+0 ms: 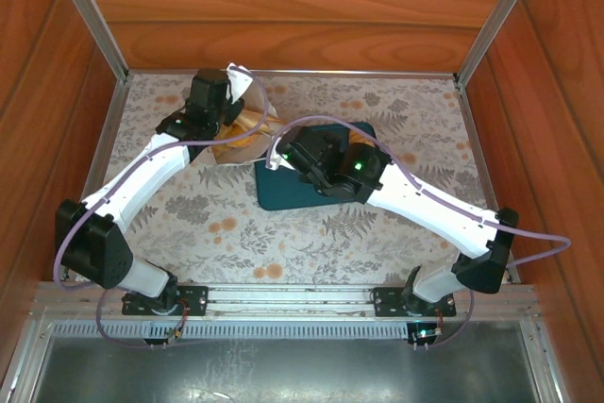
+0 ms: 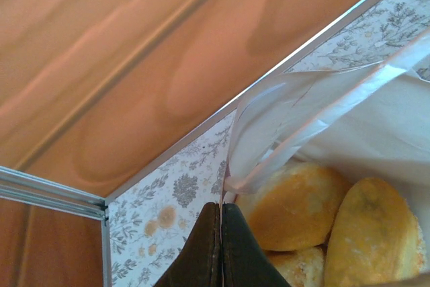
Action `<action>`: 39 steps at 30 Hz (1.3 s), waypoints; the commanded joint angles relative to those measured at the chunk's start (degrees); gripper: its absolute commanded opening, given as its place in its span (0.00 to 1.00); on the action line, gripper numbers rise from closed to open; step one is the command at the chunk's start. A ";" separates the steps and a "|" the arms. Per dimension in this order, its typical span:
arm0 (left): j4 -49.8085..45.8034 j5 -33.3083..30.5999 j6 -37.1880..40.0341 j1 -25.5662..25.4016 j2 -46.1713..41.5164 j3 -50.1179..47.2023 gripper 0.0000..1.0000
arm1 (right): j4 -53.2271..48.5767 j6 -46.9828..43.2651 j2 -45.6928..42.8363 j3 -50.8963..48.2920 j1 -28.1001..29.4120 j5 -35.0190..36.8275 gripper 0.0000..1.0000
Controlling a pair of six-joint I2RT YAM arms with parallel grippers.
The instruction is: Take the fake bread out of the paper bag
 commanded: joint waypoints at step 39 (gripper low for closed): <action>0.58 0.44 -1.09 1.15 -2.09 0.58 0.00 | 3.50 55.50 -21.76 -21.02 -36.05 -55.39 0.23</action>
